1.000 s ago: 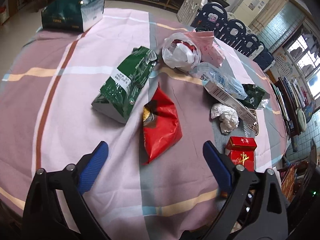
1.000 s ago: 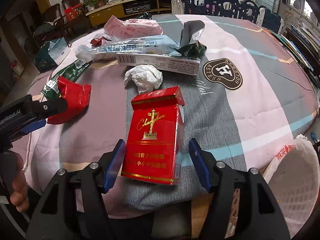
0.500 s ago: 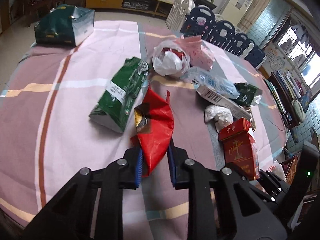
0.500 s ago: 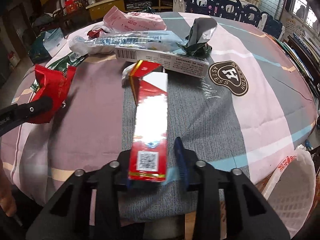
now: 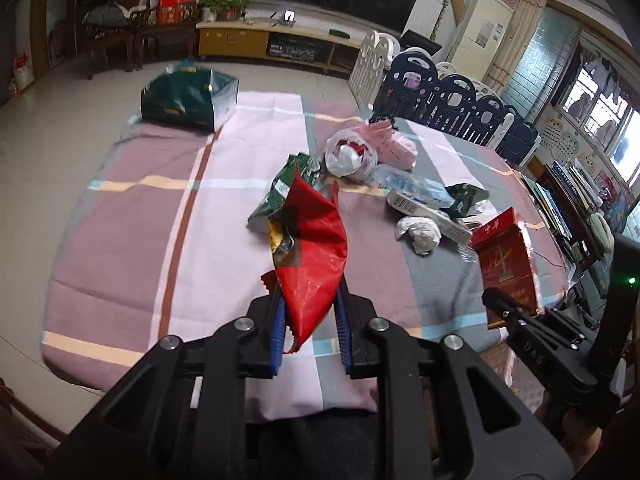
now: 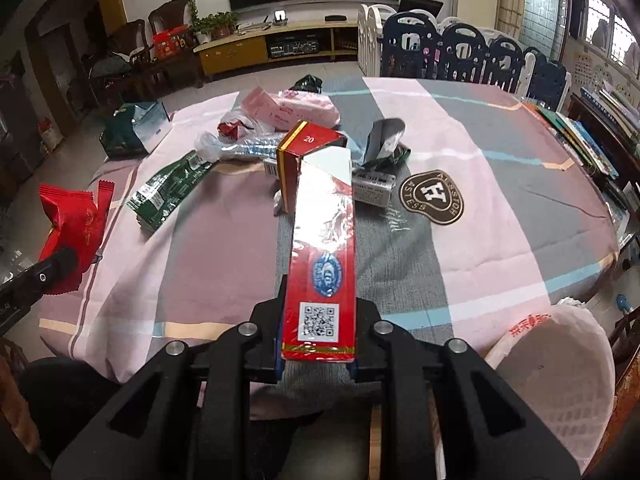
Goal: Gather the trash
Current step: 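Carry box and red bag over the wastebasket and open both grippers to drop them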
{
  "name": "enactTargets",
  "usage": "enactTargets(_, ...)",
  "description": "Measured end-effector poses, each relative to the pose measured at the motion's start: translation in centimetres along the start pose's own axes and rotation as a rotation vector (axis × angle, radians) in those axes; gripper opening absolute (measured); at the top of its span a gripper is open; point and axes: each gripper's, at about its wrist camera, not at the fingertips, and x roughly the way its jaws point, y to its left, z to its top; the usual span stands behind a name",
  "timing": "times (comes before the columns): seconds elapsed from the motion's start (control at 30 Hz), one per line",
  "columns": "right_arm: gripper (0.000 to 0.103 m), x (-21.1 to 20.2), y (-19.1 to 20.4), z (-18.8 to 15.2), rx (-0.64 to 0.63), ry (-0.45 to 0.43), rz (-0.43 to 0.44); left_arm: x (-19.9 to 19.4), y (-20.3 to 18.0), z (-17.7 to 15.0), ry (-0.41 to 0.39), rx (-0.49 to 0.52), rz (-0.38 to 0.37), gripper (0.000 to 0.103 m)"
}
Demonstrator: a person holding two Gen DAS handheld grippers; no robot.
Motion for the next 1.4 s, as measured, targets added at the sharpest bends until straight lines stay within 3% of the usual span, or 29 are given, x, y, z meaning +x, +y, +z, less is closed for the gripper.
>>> enactTargets(0.33, 0.023, -10.2, -2.8, -0.8, 0.001, -0.135, 0.022, -8.7, -4.8, -1.0, -0.131, 0.105, 0.016, 0.022)
enactTargets(0.63, 0.023, -16.2, -8.2, -3.7, 0.076, -0.191, -0.03, -12.1, -8.6, -2.2, -0.174, 0.175, -0.04, 0.022)
enactTargets(1.4, 0.023, -14.6, -16.2, -9.4, 0.225, -0.075, -0.121, -11.4, -13.4, -4.4, -0.133, 0.273, -0.095, 0.022)
